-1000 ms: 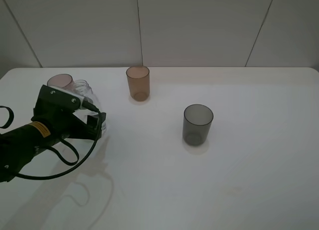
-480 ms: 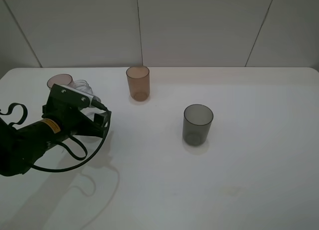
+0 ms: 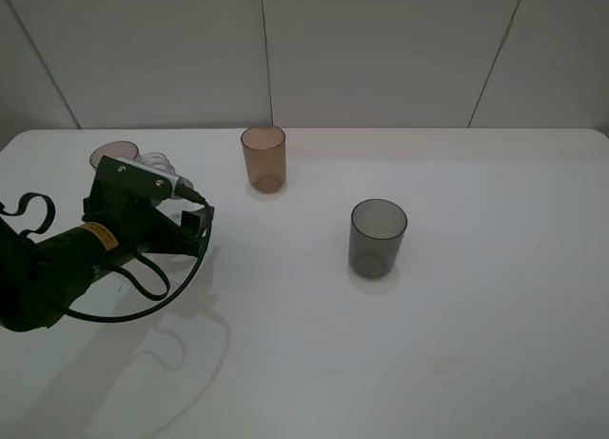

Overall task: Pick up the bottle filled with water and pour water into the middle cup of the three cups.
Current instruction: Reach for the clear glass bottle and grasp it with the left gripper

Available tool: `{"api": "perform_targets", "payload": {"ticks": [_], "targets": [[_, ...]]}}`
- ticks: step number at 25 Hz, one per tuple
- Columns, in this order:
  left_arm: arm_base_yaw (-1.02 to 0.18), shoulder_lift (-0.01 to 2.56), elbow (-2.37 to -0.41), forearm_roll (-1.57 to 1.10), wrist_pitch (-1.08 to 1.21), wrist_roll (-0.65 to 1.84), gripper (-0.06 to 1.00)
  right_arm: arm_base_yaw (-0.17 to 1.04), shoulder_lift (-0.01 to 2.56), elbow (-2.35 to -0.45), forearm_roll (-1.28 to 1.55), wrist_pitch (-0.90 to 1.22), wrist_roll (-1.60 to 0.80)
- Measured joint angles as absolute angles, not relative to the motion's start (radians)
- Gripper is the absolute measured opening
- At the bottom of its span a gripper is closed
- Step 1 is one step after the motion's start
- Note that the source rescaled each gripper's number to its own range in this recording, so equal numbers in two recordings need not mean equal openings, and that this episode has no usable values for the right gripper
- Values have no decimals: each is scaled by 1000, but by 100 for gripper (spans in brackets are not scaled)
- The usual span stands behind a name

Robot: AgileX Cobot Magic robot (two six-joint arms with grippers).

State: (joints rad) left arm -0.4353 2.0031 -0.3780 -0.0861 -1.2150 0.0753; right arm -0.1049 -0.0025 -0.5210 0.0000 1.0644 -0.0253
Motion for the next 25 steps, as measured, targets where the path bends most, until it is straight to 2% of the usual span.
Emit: {"api": "perform_targets", "payload": {"ticks": [24,25], "targets": [[-435,2077,-411,-81,-1216,74,100,-105,-2,-521,0,1064,-25],[-435,2077,-411,-82,-1216,74,97,-105,-2,-521,0,1064,-25]]}}
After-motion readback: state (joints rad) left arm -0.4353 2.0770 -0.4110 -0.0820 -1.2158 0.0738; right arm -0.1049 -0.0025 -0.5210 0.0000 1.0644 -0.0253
